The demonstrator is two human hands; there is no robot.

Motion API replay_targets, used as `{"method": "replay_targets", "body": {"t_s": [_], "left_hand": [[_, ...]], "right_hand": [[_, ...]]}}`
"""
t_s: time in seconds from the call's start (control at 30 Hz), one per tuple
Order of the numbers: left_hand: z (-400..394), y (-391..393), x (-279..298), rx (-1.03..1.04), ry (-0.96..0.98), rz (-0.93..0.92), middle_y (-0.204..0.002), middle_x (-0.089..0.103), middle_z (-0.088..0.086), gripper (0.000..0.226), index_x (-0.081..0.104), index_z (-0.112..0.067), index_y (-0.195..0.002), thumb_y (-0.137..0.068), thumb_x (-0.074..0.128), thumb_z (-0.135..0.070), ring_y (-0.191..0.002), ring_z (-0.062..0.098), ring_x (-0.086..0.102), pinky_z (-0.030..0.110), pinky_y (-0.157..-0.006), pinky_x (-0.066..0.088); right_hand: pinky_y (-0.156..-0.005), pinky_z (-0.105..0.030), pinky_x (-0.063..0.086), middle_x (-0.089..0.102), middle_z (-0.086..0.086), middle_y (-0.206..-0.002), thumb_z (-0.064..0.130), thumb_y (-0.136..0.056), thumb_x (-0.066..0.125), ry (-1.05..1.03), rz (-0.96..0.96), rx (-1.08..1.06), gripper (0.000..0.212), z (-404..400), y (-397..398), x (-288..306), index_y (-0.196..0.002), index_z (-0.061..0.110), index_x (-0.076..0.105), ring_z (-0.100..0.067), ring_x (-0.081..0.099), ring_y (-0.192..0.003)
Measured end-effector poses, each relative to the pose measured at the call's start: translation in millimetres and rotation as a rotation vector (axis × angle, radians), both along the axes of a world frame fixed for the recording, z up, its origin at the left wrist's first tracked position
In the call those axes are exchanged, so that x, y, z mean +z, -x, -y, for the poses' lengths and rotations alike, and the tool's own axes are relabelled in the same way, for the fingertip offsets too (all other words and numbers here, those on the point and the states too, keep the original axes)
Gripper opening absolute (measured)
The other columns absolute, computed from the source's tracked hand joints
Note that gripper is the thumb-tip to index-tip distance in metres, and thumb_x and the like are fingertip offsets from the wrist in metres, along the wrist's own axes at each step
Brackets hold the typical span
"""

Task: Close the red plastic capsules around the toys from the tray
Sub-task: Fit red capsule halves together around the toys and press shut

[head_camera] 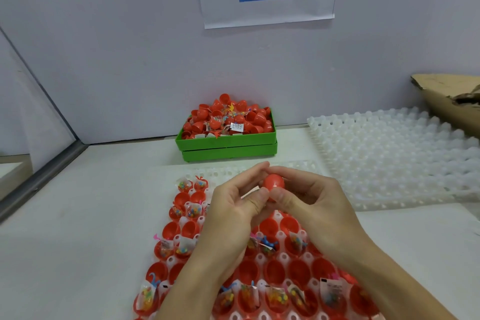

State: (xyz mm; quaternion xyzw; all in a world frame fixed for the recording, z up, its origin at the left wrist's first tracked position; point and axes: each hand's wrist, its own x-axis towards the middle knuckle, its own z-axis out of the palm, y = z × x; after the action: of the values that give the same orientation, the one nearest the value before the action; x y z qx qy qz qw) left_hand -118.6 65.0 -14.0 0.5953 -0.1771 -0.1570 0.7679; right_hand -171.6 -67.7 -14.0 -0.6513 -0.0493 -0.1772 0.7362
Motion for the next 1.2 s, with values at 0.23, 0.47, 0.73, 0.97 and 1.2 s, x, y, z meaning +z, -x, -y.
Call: {"method": "replay_targets", "body": {"t_s": [0.23,0.47,0.73,0.97,1.2], "left_hand": [[-2.4,-3.5,0.2,0.024,-0.013,0.075,-0.107,0.073,0.013,0.025,0.074,-0.013,-0.106,-0.092,0.056,-0.005,-0.104,0.027,0.07,0.042,-0.087,0.058],[-4.3,0.7,3.5,0.077,-0.135,0.274,-0.096,0.077,-0.004,0.024,0.073,-0.015,-0.106,-0.086,0.067,-0.002,-0.091,0.014,0.074,0.021,-0.076,0.057],[-3.3,2.1,0.1,0.21,-0.267,0.33,-0.084,0.077,-0.01,0.036,0.076,-0.028,-0.088,-0.085,0.066,0.007,-0.08,0.008,0.074,0.019,-0.072,0.059],[-3.5,1.1,4.8,0.161,-0.255,0.401,-0.077,0.076,0.002,0.018,0.071,-0.022,-0.107,-0.096,0.057,-0.016,-0.067,0.018,0.074,0.025,-0.066,0.06],[-4.3,1.4,6.0,0.112,-0.26,0.398,-0.069,0.072,0.008,0.035,0.074,-0.014,-0.088,-0.093,0.048,-0.038,-0.063,0.023,0.07,0.03,-0.062,0.058]], "right_hand": [[-0.078,-0.021,0.058,0.078,0.008,-0.094,-0.01,-0.086,0.065,0.145,-0.055,-0.122,0.041,8.5,0.4,4.5,-0.106,0.024,0.072,-0.012,0.075,-0.088],[-0.067,-0.019,0.058,0.077,0.004,-0.078,-0.002,-0.068,0.083,0.172,-0.029,-0.218,0.03,13.6,1.2,6.9,-0.085,0.022,0.076,-0.014,0.075,-0.072],[-0.066,-0.018,0.056,0.076,0.001,-0.071,-0.006,-0.074,0.078,0.267,-0.076,-0.187,0.024,10.6,0.5,-0.2,-0.078,0.018,0.076,-0.012,0.074,-0.069],[-0.065,-0.019,0.053,0.074,-0.006,-0.072,0.012,-0.083,0.074,0.238,-0.059,-0.062,0.032,12.2,4.1,5.6,-0.112,0.023,0.065,-0.017,0.071,-0.065],[-0.054,-0.022,0.051,0.072,-0.007,-0.065,0.015,-0.09,0.067,0.212,-0.098,-0.132,0.007,11.4,0.7,2.9,-0.089,0.014,0.074,-0.021,0.069,-0.053]]}}
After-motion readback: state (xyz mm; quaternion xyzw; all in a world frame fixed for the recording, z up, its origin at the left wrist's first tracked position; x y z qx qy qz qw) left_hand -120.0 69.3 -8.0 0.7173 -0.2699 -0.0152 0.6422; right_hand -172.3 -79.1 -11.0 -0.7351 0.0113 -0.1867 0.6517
